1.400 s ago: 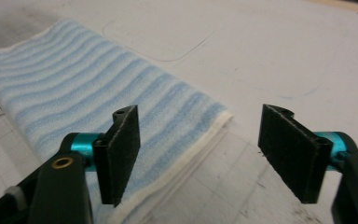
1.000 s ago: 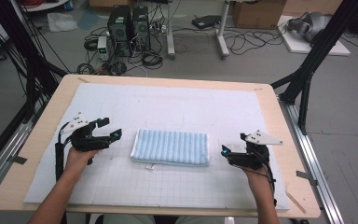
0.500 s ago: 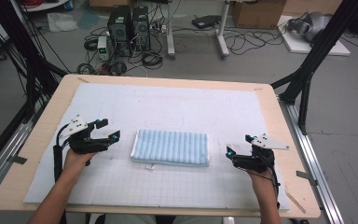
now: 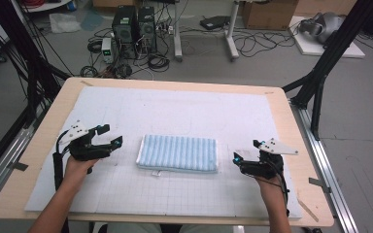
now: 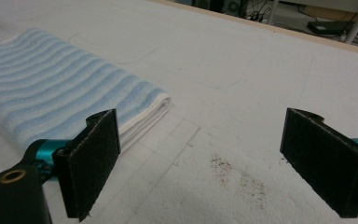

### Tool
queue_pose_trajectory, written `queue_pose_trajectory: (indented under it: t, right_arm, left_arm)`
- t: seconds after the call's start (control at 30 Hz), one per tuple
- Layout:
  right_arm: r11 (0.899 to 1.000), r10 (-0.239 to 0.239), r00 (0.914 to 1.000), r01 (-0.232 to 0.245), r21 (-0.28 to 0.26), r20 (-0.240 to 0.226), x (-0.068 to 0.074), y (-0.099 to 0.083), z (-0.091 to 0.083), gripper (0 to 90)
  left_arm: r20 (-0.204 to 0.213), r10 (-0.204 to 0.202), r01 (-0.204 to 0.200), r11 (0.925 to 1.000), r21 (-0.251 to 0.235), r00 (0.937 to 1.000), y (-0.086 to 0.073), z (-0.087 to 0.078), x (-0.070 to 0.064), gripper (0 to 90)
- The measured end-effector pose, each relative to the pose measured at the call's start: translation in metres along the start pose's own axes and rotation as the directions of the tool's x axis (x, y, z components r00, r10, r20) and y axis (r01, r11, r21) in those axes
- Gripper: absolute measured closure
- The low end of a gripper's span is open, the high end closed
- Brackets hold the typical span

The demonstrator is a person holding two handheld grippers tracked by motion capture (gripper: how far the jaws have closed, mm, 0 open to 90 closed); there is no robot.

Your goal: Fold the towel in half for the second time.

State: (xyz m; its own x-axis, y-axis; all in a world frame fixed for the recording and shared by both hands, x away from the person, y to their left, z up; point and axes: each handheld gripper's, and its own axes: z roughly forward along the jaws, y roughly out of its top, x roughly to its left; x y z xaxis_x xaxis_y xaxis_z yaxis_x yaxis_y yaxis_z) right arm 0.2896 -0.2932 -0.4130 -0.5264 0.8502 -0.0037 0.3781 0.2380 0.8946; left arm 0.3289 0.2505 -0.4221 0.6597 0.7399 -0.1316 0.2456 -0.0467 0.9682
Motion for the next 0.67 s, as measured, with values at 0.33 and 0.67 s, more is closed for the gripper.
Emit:
queue_pose_trajectory:
  t: [0.33, 0.67]
  right_arm:
    - [1.000, 0.003, 1.0000, -0.003, 0.007, -0.007, 0.0019, 0.0005, 0.0004, 11.2]
    - [1.000, 0.010, 0.9999, -0.010, -0.003, -0.008, -0.0006, 0.0009, -0.0003, 11.2]
  left_arm:
    - [-0.002, 0.000, 0.000, 1.0000, 0.000, 1.0000, 0.0001, 0.0003, -0.0001, 22.3]
    - [-0.003, 0.003, -0.003, 1.0000, 0.003, 1.0000, 0.0003, 0.0008, 0.0003, 22.3]
